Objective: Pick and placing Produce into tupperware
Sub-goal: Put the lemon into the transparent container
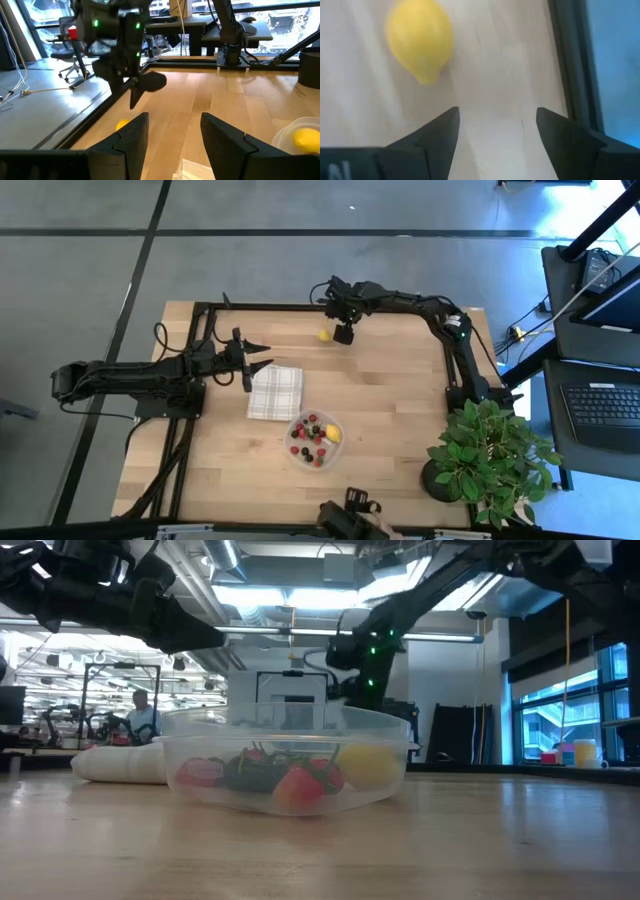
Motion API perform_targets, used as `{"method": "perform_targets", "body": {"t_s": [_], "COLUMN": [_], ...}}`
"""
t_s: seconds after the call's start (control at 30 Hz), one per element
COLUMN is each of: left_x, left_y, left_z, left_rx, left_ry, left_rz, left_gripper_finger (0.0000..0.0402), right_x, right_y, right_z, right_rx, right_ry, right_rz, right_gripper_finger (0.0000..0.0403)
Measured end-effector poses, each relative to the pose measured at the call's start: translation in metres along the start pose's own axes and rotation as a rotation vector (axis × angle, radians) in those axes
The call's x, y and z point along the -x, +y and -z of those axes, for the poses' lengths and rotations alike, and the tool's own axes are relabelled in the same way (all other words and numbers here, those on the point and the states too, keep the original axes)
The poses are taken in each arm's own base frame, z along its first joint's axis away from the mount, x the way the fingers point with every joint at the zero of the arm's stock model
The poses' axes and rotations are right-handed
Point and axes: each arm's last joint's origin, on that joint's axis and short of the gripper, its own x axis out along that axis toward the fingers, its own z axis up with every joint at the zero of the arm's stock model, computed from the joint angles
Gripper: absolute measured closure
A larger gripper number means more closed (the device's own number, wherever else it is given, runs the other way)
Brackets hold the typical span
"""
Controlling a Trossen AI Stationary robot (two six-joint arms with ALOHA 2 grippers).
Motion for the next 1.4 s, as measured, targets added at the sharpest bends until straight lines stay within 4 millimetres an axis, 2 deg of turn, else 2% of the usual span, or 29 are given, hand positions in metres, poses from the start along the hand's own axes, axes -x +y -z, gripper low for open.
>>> {"method": "perform_targets", "body": {"t_s": [0.13, 0.23, 0.47, 0.57, 0.77, 1.07, 1.4], "left_x": [0.0, 0.0, 0.0, 0.0, 0.0, 0.0, 0.0], "left_y": [0.0, 0.0, 0.0, 0.0, 0.0, 0.0, 0.0], "left_z": [0.0, 0.0, 0.0, 0.0, 0.0, 0.0, 0.0], "left_rx": [0.0, 0.0, 0.0, 0.0, 0.0, 0.0, 0.0], "left_ry": [0.0, 0.0, 0.0, 0.001, 0.001, 0.0, 0.0], "left_rz": [0.0, 0.0, 0.0, 0.0, 0.0, 0.0, 0.0], "left_gripper_finger": [0.0228, 0.0228, 0.0228, 0.0228, 0.0228, 0.0228, 0.0228], "right_x": [0.024, 0.035, 0.038, 0.038, 0.04, 0.041, 0.041], "right_y": [0.008, 0.022, 0.063, 0.073, 0.085, 0.106, 0.111], "right_z": [-0.009, -0.016, -0.033, -0.036, -0.039, -0.04, -0.039], "right_rx": [-0.037, -0.004, 0.234, 0.254, 0.175, 0.207, 0.214], "right_ry": [-0.093, -0.146, -0.229, -0.244, -0.246, -0.246, -0.23], "right_rz": [-0.009, -0.067, -0.093, -0.096, -0.117, -0.136, -0.144], "right_gripper_finger": [0.0138, 0.0138, 0.0138, 0.0138, 0.0138, 0.0138, 0.0138]}}
